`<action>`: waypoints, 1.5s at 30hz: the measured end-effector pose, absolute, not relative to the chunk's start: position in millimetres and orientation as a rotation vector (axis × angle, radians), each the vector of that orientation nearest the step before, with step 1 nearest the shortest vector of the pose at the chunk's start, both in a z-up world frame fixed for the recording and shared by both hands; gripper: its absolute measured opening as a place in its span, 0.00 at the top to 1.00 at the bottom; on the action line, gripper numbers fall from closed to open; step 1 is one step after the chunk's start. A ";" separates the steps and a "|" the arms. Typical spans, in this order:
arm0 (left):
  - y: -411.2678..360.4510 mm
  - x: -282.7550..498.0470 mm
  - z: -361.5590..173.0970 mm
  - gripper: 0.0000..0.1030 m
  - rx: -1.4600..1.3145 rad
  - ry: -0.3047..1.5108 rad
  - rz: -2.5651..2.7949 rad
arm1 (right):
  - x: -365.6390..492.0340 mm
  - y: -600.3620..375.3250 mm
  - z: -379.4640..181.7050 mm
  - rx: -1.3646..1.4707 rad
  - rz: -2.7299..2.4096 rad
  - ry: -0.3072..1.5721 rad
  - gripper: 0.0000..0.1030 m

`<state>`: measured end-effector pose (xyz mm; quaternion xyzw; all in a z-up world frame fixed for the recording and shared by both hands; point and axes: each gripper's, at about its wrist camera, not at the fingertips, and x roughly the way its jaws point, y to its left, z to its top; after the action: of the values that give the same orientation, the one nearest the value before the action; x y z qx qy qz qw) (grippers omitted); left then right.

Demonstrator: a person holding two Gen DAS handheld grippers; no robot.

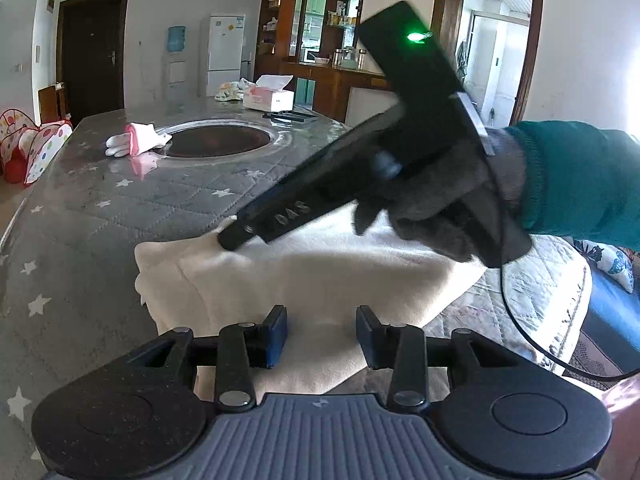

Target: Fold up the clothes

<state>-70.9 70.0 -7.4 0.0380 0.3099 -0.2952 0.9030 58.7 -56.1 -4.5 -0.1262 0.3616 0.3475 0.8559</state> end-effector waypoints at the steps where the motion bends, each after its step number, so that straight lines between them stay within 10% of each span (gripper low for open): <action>1: 70.6 -71.6 -7.5 0.59 0.079 0.640 -0.611 | 61.0 -55.0 -5.0 -0.262 0.726 0.762 0.75; 45: 80.4 -61.4 -1.3 0.54 0.000 0.683 -0.456 | -59.3 -206.9 13.1 -0.206 0.658 0.765 0.76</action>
<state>-61.4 80.4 -1.3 0.0002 0.3319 -0.2218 0.9169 -59.3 -206.9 13.1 -0.0984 0.3660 0.3148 0.8702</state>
